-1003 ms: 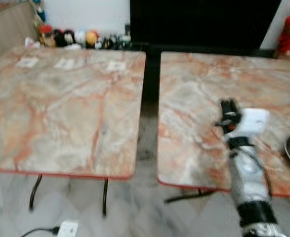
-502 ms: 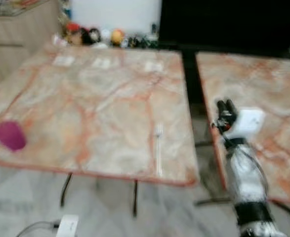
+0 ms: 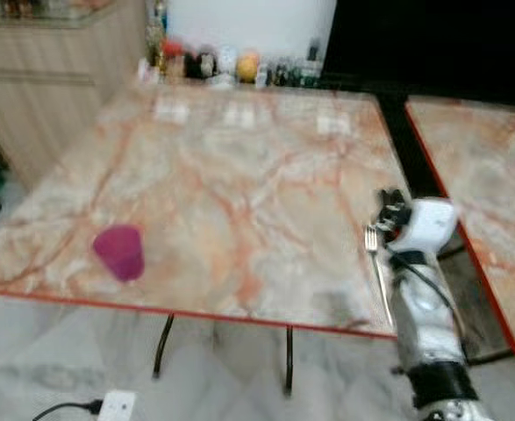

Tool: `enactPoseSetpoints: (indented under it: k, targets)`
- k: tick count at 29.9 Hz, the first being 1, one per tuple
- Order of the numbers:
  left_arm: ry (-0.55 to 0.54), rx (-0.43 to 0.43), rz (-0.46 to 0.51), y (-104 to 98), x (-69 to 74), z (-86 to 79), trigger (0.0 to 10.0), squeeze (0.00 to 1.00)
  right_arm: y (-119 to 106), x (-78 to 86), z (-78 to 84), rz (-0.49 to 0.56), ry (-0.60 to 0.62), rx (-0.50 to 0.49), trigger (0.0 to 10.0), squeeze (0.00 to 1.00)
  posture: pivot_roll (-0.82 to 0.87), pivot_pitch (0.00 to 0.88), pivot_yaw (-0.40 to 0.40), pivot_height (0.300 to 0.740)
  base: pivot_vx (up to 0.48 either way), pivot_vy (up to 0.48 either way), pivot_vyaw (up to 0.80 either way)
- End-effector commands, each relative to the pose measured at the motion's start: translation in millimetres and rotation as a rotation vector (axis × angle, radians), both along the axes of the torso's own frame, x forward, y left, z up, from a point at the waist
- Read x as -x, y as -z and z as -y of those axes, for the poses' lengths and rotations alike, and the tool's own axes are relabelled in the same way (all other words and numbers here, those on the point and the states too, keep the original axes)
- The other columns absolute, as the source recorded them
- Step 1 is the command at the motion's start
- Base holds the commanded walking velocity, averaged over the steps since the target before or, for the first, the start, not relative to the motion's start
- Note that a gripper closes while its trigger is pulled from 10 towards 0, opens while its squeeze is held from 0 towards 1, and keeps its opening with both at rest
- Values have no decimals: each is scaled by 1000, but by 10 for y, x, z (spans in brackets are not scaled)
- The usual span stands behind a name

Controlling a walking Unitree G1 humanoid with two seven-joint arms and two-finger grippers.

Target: Setting the table

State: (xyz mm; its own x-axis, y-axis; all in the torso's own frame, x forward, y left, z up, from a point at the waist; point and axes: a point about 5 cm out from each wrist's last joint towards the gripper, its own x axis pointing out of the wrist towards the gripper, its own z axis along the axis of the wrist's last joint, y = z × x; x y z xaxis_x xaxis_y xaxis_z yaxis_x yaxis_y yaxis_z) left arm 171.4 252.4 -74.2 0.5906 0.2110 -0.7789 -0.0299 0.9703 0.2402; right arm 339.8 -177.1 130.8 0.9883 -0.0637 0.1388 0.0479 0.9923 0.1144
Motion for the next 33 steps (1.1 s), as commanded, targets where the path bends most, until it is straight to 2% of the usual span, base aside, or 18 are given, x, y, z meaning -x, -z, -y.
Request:
enactPoseSetpoints:
  k: [1,8,13,14,15,19,20,25,29,33]
  targets:
    - [6,19,-41,68,88,82,10000,0,117,48,164,-56,64,-26,10000,1000,46,28,-14,740,0,0,0]
    - [9,21,-41,68,84,86,10000,0,164,63,245,-93,95,-5,10000,1000,45,28,-15,740,0,0,0]
    - [33,18,-46,67,82,90,10000,0,152,61,363,-106,131,-3,10000,1000,42,28,-13,740,0,-96,0]
    - [34,18,-47,67,82,89,10000,0,156,60,366,-113,126,3,10000,776,42,29,-14,740,0,-480,0]
    - [33,17,-48,68,84,89,10000,0,163,60,368,-121,122,9,10000,0,41,29,-14,740,0,-480,0]
    - [30,18,-52,70,86,88,10000,0,238,54,342,-171,87,59,10000,0,41,28,-12,740,0,-424,0]
    - [25,20,-51,71,87,88,10000,0,251,49,337,-178,84,32,10000,0,43,29,-12,740,0,0,0]
    - [22,20,-52,71,89,88,10000,0,259,29,316,-192,78,23,10000,0,43,29,-12,740,0,0,0]
    - [24,18,-53,71,87,89,10000,0,268,10,301,-209,69,21,10000,0,47,28,-13,740,0,-462,0]
    - [16,20,-50,71,87,90,10000,0,294,0,270,-230,42,22,10000,0,45,28,-14,740,0,0,0]
